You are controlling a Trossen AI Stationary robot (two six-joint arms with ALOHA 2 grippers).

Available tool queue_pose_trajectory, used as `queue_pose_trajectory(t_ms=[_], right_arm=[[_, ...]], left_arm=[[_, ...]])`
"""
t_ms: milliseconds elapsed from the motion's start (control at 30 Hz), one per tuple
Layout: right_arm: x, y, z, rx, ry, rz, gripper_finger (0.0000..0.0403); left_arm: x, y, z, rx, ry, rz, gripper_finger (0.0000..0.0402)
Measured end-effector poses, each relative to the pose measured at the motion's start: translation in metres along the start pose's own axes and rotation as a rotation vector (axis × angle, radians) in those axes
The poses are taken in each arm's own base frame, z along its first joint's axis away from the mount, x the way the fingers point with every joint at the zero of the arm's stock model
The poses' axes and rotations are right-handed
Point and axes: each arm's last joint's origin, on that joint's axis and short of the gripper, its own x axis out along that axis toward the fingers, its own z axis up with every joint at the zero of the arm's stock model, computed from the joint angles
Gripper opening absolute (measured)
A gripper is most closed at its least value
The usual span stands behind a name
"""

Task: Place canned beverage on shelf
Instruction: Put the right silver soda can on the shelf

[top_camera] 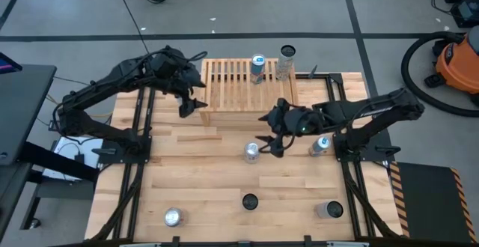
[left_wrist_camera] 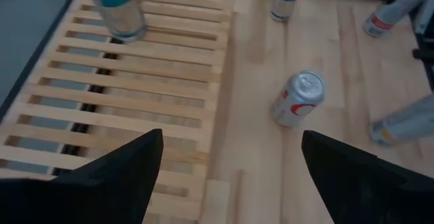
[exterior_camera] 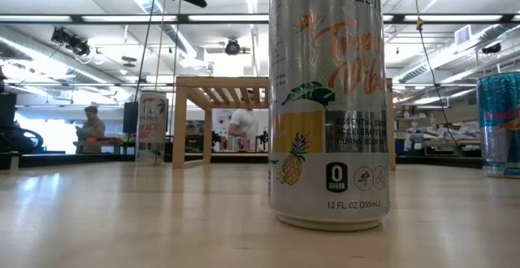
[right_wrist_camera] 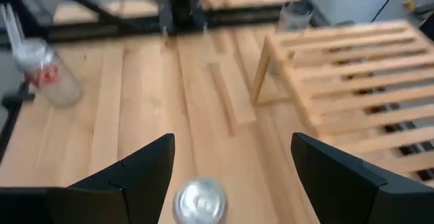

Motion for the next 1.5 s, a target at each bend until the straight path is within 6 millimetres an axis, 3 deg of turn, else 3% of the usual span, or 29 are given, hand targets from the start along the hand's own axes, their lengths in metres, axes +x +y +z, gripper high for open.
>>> queue_pose_trajectory(t_ms=[267,633,967,1500], right_arm=[[0.015,0.007,-0.012,-0.006,0.080,-0.001,0.0304],[0.028,0.014,-0.015,-0.089,0.098,0.023,0.0317],[0.060,0.025,-0.035,-0.104,0.240,0.022,0.0360],[0.108,0.037,-0.066,-0.149,0.418,-0.006,0.0360]], left_arm=[[0.002,-0.015,-0.001,0.024,0.029,-0.050,0.0355],[0.002,-0.016,-0.003,-0.035,0.050,-0.053,0.0355],[0.002,-0.016,-0.003,-0.070,0.051,-0.051,0.0355],[0.002,-0.016,-0.003,-0.050,0.050,-0.051,0.0355]])
